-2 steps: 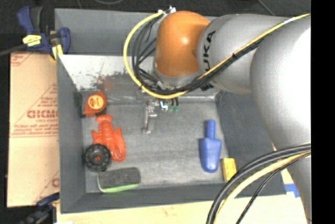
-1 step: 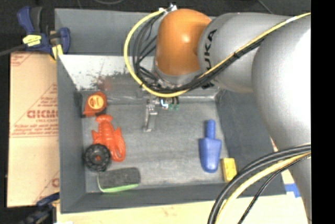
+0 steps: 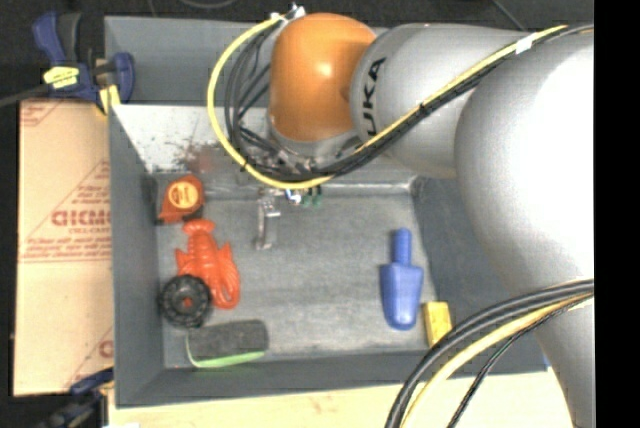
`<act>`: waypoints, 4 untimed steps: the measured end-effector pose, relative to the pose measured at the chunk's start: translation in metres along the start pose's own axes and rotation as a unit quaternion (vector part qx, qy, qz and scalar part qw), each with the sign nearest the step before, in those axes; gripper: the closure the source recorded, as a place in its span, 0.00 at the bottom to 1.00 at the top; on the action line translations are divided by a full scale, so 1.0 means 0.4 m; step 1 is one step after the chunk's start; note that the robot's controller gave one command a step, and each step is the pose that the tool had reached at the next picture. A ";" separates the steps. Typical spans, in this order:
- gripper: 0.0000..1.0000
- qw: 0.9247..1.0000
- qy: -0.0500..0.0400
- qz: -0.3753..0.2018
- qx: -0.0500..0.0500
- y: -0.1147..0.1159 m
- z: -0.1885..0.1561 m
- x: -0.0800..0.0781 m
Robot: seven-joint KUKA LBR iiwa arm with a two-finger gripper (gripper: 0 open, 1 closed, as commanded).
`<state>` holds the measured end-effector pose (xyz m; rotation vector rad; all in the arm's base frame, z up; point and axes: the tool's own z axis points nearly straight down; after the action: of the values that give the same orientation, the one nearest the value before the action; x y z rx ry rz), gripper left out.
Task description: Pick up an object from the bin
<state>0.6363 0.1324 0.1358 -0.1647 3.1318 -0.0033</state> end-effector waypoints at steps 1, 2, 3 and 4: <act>0.00 1.000 0.001 0.009 -0.003 0.051 0.001 0.042; 0.00 0.992 0.001 0.123 -0.001 0.071 0.041 0.055; 0.00 0.999 0.001 0.052 -0.001 0.100 0.111 0.077; 0.00 0.997 0.004 0.071 -0.001 0.106 0.133 0.097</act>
Offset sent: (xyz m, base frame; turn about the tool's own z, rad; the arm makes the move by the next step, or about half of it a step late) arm -0.0379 0.0464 -0.0487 -0.0177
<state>0.5937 0.1704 0.0824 0.0585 3.1434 0.0003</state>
